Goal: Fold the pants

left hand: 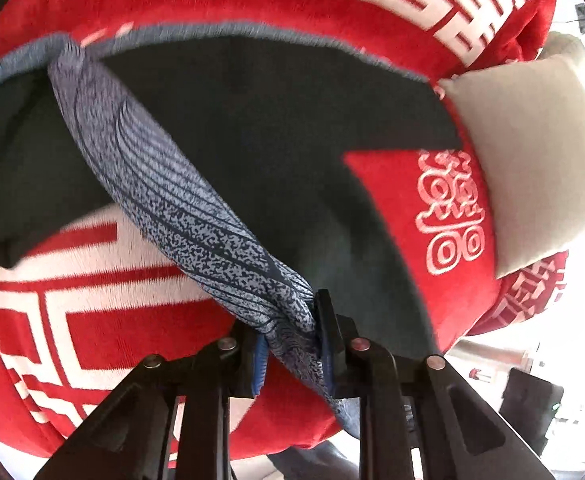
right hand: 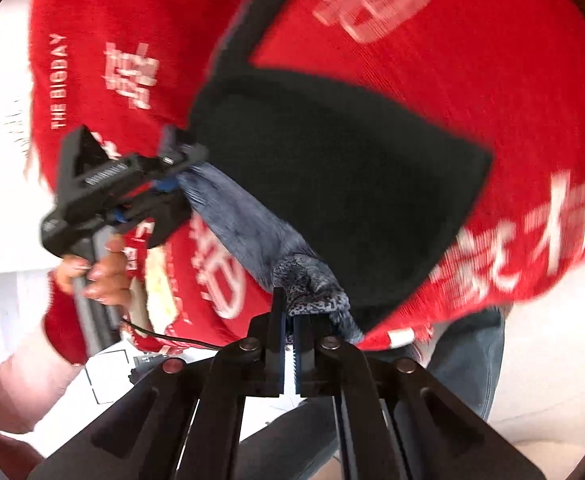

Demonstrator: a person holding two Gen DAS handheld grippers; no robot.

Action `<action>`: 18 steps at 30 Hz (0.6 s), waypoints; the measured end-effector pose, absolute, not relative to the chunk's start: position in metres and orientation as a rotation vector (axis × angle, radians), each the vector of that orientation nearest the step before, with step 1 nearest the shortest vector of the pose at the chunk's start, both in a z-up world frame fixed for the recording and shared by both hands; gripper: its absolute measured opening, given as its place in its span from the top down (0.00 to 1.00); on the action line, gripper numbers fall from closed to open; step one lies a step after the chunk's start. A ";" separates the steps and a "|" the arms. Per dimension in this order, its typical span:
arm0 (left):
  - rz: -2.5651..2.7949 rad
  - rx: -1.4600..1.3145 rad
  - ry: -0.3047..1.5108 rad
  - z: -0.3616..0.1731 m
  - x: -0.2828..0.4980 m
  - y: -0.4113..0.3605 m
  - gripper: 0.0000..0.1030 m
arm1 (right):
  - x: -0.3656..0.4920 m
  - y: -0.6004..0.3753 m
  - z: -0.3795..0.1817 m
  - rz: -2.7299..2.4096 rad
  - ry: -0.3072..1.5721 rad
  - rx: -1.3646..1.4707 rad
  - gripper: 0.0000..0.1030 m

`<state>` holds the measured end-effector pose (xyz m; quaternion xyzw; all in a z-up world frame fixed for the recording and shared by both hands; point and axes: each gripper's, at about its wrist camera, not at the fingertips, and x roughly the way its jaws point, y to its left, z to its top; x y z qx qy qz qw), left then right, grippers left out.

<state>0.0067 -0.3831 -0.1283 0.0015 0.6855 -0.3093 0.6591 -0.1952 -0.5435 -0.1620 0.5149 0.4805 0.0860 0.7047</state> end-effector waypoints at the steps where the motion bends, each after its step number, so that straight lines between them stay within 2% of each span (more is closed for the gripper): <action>1: -0.698 -0.010 1.543 -0.122 0.010 -0.385 0.78 | -0.192 -0.549 -0.154 0.202 1.054 1.137 0.97; 8: -0.697 -0.081 1.487 -0.094 0.037 -0.411 0.78 | -0.148 -0.617 -0.086 0.236 0.954 1.046 0.98; 18: -0.734 -0.122 1.438 -0.091 0.104 -0.470 0.78 | -0.038 -0.721 -0.051 0.129 0.938 0.876 0.97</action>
